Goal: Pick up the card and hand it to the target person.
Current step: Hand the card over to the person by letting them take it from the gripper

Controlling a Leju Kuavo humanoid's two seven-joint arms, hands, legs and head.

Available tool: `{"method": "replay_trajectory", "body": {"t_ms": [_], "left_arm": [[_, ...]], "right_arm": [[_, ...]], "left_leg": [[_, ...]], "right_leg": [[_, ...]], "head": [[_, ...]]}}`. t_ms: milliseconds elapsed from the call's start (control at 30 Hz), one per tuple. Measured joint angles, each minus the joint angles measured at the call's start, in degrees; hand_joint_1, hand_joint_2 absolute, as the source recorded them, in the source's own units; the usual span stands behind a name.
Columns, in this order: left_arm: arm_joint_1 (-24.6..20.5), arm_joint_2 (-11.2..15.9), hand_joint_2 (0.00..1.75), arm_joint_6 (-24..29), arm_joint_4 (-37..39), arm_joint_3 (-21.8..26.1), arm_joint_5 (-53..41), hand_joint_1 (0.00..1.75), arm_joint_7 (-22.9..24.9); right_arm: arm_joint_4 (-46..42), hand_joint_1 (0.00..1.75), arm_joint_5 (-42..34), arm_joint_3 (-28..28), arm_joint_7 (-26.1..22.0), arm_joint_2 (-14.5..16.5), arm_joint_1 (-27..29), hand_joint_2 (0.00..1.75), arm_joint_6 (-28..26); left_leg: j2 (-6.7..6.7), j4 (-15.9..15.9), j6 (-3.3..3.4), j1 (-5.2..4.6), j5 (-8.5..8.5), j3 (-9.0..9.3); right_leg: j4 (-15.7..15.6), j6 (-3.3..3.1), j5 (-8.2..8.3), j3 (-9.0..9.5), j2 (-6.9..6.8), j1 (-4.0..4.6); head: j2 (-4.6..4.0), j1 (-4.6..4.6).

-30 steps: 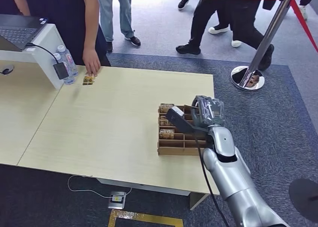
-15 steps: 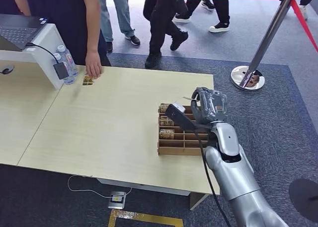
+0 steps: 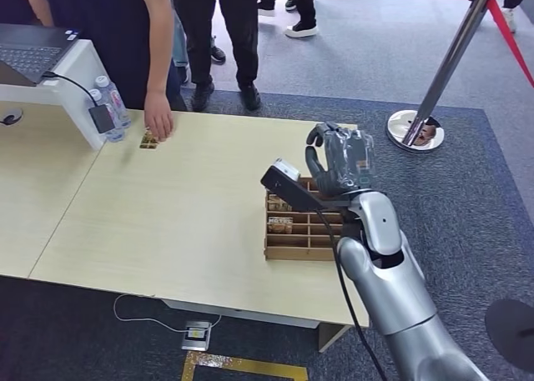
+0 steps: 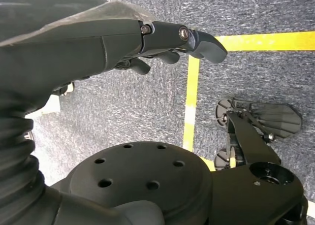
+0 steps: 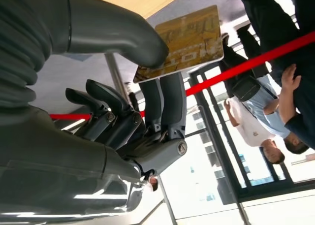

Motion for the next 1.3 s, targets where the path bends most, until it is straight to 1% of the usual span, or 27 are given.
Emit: {"method": "replay_trajectory", "body": {"t_ms": [133, 333, 633, 800, 1300], "left_arm": [[0.01, -0.02, 1.75, 0.04, 0.00, -0.01, -0.01, 0.00, -0.13], [-0.08, -0.36, 1.75, 0.38, 0.00, -0.02, -0.39, 0.00, -0.09], [-0.35, -0.39, 1.75, 0.38, -0.02, -0.02, -0.93, 0.00, 1.06], [-0.39, -0.39, 1.75, 0.38, -0.02, -0.07, -1.26, 0.00, 1.10], [-0.42, -0.39, 1.75, 0.11, -0.02, -0.13, -1.66, 0.00, 1.16]], "right_arm": [[0.42, 1.75, -1.33, 0.81, -0.32, 1.43, -2.95, 1.75, 0.36], [2.39, 1.75, -1.59, 0.88, -0.49, 3.85, -6.23, 1.75, -0.66], [4.10, 1.75, -0.31, 0.86, -1.04, 5.99, -6.83, 1.75, -2.52], [5.06, 1.75, 0.00, 0.85, -1.21, 6.68, -6.84, 1.75, -2.77], [6.76, 1.75, 0.57, 0.82, -1.13, 6.98, -6.86, 1.75, -3.03]], "left_leg": [[0.00, 0.00, 0.00, 0.00, 0.01, 0.00], [0.00, 0.00, 0.00, 0.00, 0.00, -0.02], [0.00, 0.00, 0.00, 0.00, 0.00, -0.02], [0.00, 0.00, 0.00, 0.00, 0.00, -0.02], [0.00, 0.00, 0.00, 0.00, 0.00, -0.02]], "right_leg": [[0.01, 0.00, 0.00, 0.00, 0.00, 0.00], [0.00, 0.00, 0.00, -0.01, 0.00, 0.00], [0.00, 0.00, 0.00, -0.02, 0.00, 0.00], [0.00, 0.00, 0.00, -0.02, 0.00, 0.00], [0.00, 0.00, 0.00, -0.03, 0.00, 0.00]], "head": [[0.00, 0.00], [0.00, 0.00], [0.00, 0.00], [0.00, 0.00], [0.00, -0.01]]}}
